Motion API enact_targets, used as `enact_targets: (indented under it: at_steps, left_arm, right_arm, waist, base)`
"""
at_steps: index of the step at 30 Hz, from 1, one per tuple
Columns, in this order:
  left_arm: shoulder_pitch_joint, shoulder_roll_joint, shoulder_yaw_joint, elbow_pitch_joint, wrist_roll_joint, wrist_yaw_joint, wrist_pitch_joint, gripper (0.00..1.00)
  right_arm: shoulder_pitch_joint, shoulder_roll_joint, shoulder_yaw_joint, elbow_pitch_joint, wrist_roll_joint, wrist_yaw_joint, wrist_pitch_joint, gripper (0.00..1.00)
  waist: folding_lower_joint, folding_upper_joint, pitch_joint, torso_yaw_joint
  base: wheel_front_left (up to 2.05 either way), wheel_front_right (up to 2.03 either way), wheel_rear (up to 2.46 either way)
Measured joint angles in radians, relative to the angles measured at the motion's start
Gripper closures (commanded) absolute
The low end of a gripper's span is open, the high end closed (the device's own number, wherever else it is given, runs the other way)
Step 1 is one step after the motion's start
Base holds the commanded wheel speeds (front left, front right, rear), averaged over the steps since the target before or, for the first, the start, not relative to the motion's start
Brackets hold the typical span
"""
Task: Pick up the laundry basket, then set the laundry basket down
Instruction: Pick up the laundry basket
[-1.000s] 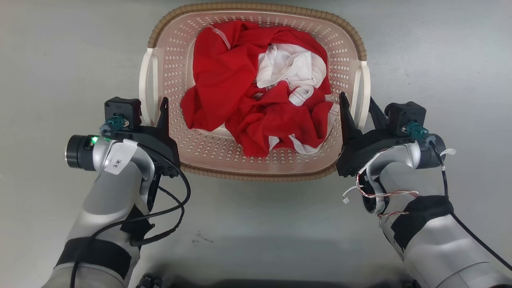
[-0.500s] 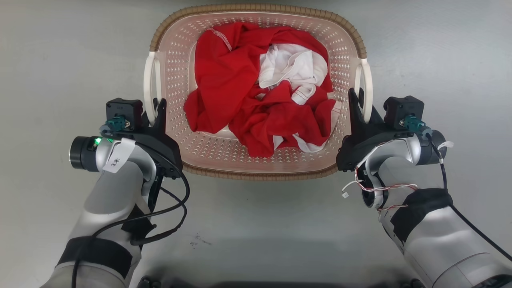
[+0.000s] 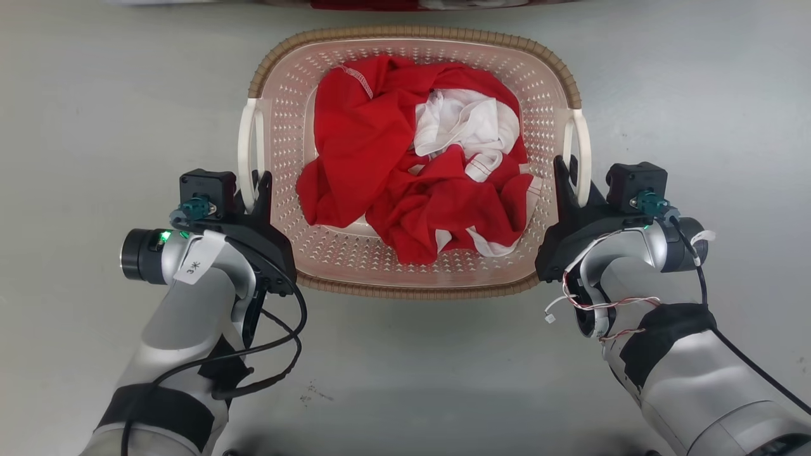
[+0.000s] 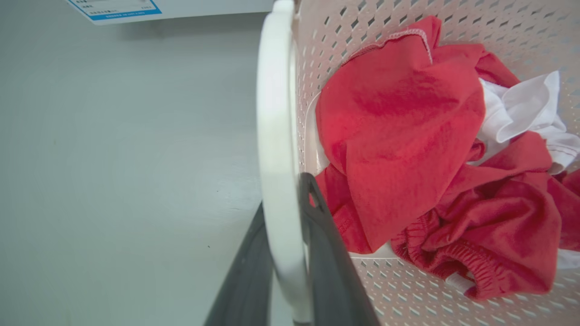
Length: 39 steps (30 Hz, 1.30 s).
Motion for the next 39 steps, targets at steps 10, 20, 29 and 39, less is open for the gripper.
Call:
enact_targets:
  at_steps: [10,20,29,39]
  left_arm:
    - [0.051,0.004,-0.085,-0.038,-0.073,0.027,0.015,1.0]
    - [0.104,0.007,-0.17,-0.05,-0.131,0.061,0.052,1.0]
    - [0.181,0.006,-0.236,-0.048,-0.177,0.078,0.096,1.0]
    - [0.285,0.006,-0.297,-0.046,-0.231,0.087,0.141,1.0]
  right_arm:
    - [0.001,-0.001,0.041,0.041,0.042,0.0,0.016,1.0]
    - [0.027,-0.001,0.083,0.077,0.079,0.0,0.044,1.0]
    - [0.104,0.002,0.128,0.107,0.12,0.001,0.081,1.0]
    - [0.217,0.004,0.183,0.108,0.17,0.001,0.116,1.0]
  waist:
    - [0.0,0.0,-0.057,-0.004]
    - [0.0,0.0,-0.133,-0.011]
    - [-0.0001,-0.0001,-0.218,-0.014]
    - [-0.0001,-0.0001,-0.339,-0.016]
  base:
    - [0.0,0.0,0.0]
    - [0.0,0.0,0.0]
    - [0.0,0.0,0.0]
    - [0.0,0.0,0.0]
